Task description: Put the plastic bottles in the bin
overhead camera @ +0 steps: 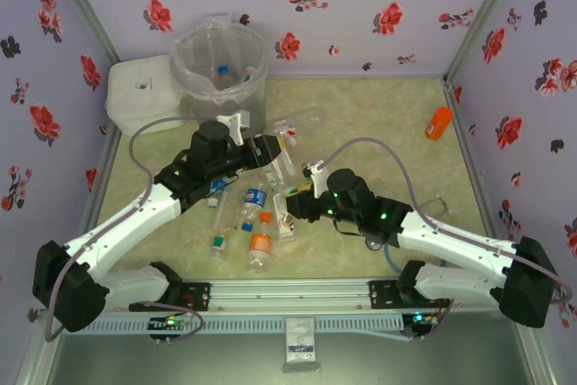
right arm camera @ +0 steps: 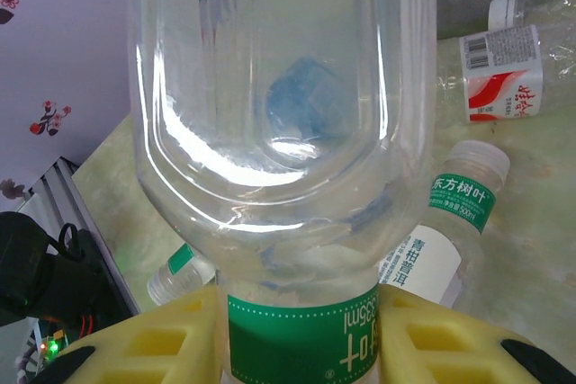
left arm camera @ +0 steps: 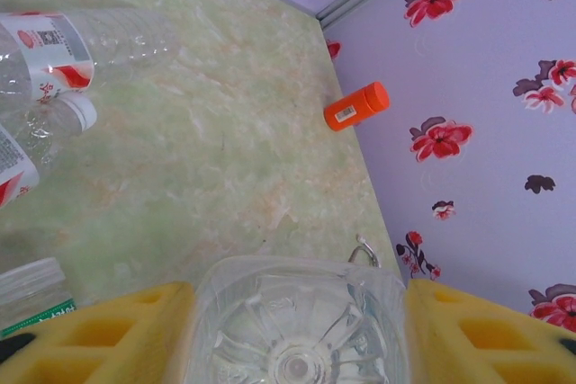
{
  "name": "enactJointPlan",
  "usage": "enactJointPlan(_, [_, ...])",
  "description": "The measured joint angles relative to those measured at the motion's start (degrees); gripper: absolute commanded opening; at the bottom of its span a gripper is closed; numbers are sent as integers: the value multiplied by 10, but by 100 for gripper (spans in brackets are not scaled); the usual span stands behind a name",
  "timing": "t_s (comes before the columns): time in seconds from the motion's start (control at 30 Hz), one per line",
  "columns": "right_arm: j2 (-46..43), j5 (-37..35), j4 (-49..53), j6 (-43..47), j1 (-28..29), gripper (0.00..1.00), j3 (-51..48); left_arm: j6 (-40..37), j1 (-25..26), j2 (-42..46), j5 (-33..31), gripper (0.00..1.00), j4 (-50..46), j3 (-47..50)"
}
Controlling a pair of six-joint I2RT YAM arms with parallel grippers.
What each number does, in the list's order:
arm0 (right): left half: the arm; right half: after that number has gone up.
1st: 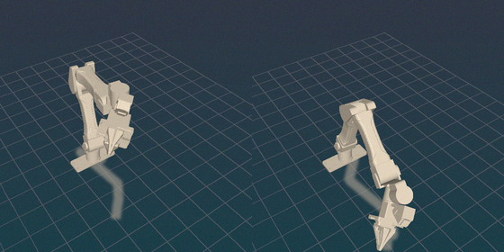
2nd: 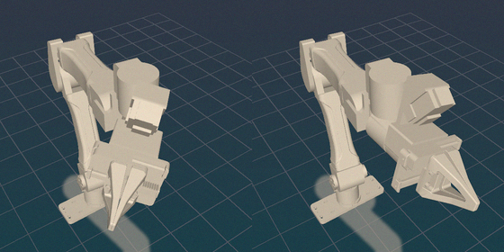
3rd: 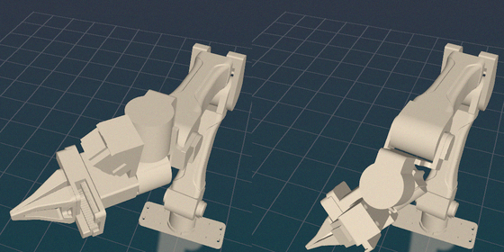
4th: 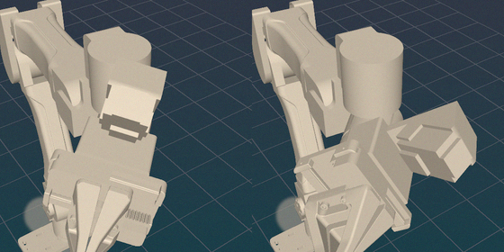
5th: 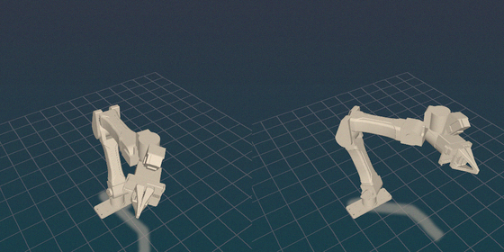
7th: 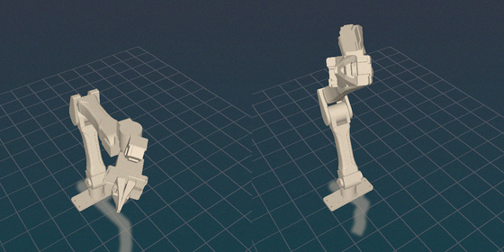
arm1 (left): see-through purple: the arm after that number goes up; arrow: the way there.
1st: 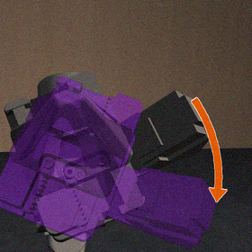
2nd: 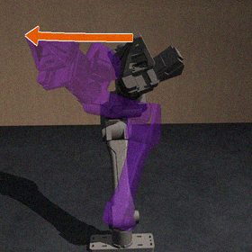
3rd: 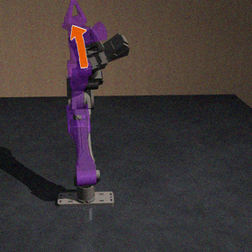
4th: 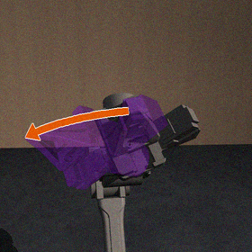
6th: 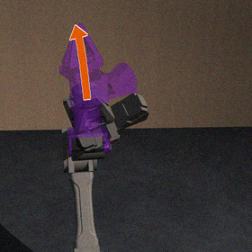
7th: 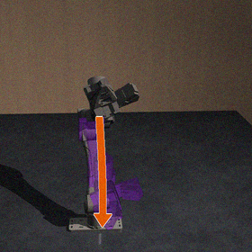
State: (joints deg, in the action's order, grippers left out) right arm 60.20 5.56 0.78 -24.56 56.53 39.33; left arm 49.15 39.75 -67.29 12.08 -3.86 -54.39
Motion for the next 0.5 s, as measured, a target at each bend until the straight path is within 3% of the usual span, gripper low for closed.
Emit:
enactJointPlan(0.07, [-3, -6, 1, 0, 0, 25, 1, -2, 0, -2, 0, 34, -3, -7])
enactJointPlan(0.13, [-5, -11, 15, 0, 0, 63, 10, -4, 0, -5, 2, 34, -8, -16])
enactJointPlan(0.2, [-10, -28, 31, -3, 0, 84, 20, -9, -3, -10, 1, 34, -19, -35])
enactJointPlan(0.33, [-52, -68, 80, -7, -2, 99, 21, -35, -26, -24, -5, 29, -57, -114])
enactJointPlan(0.5, [-106, -95, 131, -15, -7, 99, 21, -75, -83, -50, -16, 23, -91, -261])
